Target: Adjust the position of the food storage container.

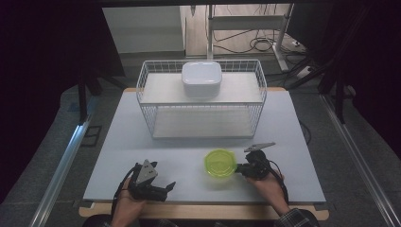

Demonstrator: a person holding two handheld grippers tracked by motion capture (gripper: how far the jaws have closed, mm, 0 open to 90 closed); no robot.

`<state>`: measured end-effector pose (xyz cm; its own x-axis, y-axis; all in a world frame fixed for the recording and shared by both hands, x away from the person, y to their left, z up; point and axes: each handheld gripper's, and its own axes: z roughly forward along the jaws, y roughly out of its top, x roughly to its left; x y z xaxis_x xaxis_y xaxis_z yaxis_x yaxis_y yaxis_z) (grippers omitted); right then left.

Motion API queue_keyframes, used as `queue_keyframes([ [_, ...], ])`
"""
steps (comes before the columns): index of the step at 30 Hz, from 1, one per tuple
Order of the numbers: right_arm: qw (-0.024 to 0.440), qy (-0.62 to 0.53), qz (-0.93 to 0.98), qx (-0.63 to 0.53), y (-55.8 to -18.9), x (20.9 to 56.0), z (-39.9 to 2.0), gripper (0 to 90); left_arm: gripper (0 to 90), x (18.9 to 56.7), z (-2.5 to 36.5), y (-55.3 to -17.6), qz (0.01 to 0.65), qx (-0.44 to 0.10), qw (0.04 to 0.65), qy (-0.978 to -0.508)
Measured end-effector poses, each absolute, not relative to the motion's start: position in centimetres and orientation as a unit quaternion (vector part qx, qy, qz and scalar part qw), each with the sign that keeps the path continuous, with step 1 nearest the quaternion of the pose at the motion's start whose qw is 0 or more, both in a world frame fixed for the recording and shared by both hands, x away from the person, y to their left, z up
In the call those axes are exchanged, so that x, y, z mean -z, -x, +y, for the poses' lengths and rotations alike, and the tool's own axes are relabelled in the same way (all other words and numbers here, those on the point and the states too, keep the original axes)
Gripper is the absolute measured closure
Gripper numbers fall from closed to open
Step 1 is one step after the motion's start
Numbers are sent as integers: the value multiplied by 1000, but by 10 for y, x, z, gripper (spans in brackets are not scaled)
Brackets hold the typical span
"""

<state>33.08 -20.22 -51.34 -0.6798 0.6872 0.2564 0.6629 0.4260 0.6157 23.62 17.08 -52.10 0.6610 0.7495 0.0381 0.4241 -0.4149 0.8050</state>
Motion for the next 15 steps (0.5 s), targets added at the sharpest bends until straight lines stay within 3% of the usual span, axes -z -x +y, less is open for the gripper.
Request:
queue_keyframes([
  [15, -18, -373, 848, -375, -352, 517, -159, 884, 43, 520, 171, -236, 357, -202, 405, -817],
])
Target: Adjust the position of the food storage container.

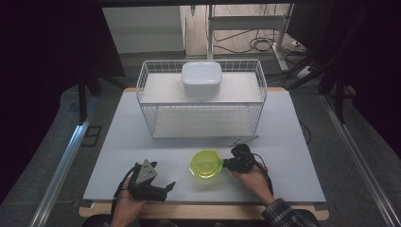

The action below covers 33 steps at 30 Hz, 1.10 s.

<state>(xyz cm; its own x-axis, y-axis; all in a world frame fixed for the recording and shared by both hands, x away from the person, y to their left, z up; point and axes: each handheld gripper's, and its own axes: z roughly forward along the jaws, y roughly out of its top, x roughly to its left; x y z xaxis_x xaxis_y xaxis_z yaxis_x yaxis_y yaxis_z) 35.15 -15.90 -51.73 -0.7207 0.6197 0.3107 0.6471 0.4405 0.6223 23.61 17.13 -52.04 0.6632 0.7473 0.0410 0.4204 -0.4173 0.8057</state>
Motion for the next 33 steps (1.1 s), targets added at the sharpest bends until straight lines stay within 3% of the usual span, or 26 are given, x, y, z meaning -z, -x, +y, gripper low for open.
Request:
queue_keyframes([
  [8, 9, 360, -857, 367, -354, 519, -148, 881, 42, 520, 172, -236, 357, -201, 404, -818],
  [17, -62, 363, -859, 357, -350, 507, -169, 816, 42, 521, 172, -236, 359, -196, 404, -819],
  [21, -97, 346, -863, 356, -341, 499, -178, 704, 33, 519, 175, -237, 356, -176, 420, -816],
  [26, -137, 330, -859, 367, -330, 487, -188, 496, 16, 517, 185, -239, 373, -150, 445, -800],
  [33, -146, 335, -854, 370, -320, 484, -198, 348, 16, 519, 186, -241, 376, -156, 434, -804],
])
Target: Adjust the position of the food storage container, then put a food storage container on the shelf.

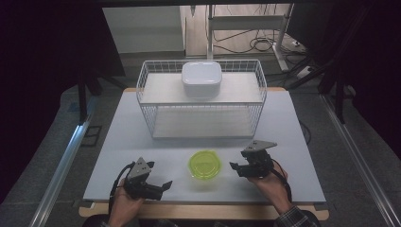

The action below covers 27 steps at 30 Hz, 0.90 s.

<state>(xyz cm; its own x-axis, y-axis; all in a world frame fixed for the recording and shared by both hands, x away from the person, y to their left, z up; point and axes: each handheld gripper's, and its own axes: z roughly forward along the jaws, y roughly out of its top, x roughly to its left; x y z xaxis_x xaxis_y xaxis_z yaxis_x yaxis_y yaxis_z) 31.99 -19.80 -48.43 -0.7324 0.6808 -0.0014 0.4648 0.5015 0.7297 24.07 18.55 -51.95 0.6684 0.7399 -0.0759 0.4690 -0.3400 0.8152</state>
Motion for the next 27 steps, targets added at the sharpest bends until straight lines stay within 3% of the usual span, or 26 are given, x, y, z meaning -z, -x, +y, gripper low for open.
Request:
queue_keyframes([
  [12, 145, -328, 839, -410, -316, 485, -198, 102, 13, 520, 183, -240, 366, -164, 436, -806],
  [21, 110, -323, 839, -424, -319, 480, -188, 33, 13, 521, 182, -240, 364, -162, 433, -808],
  [27, 102, -329, 835, -430, -321, 473, -177, 62, 13, 521, 181, -240, 364, -161, 432, -810],
])
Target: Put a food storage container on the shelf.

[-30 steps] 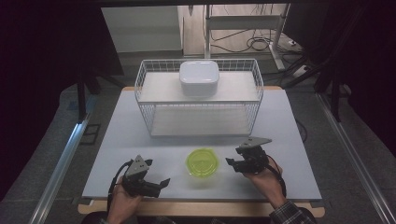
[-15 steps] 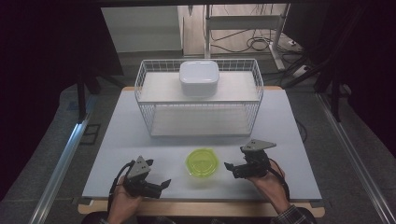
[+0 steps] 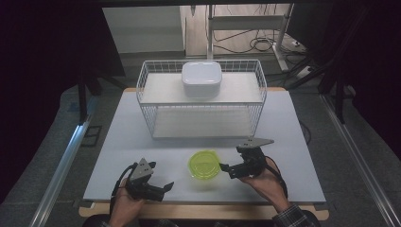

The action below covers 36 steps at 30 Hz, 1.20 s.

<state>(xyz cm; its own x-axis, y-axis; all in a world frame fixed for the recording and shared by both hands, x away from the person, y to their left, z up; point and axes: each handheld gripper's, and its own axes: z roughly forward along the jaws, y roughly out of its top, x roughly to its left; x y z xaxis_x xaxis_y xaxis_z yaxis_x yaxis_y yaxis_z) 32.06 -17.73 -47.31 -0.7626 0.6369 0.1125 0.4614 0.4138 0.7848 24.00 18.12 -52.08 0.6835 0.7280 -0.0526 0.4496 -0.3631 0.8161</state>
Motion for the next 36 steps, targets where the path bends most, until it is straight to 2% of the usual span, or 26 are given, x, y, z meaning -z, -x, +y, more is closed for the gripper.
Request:
queue_keyframes([
  [12, 35, -352, 824, -443, -335, 477, -174, 347, 14, 521, 180, -240, 363, -163, 427, -812],
  [16, -7, -371, 814, -447, -344, 482, -174, 433, 15, 522, 179, -240, 362, -163, 425, -813],
  [18, -29, -375, 811, -448, -348, 485, -172, 456, 15, 522, 179, -240, 362, -164, 423, -814],
  [22, -43, -381, 812, -441, -353, 489, -166, 504, 16, 522, 179, -240, 361, -166, 421, -815],
  [28, -68, -408, 802, -431, -359, 495, -162, 621, 16, 522, 178, -240, 359, -167, 418, -818],
  [36, -142, -441, 770, -439, -366, 502, -167, 752, 17, 522, 177, -239, 357, -168, 415, -820],
])
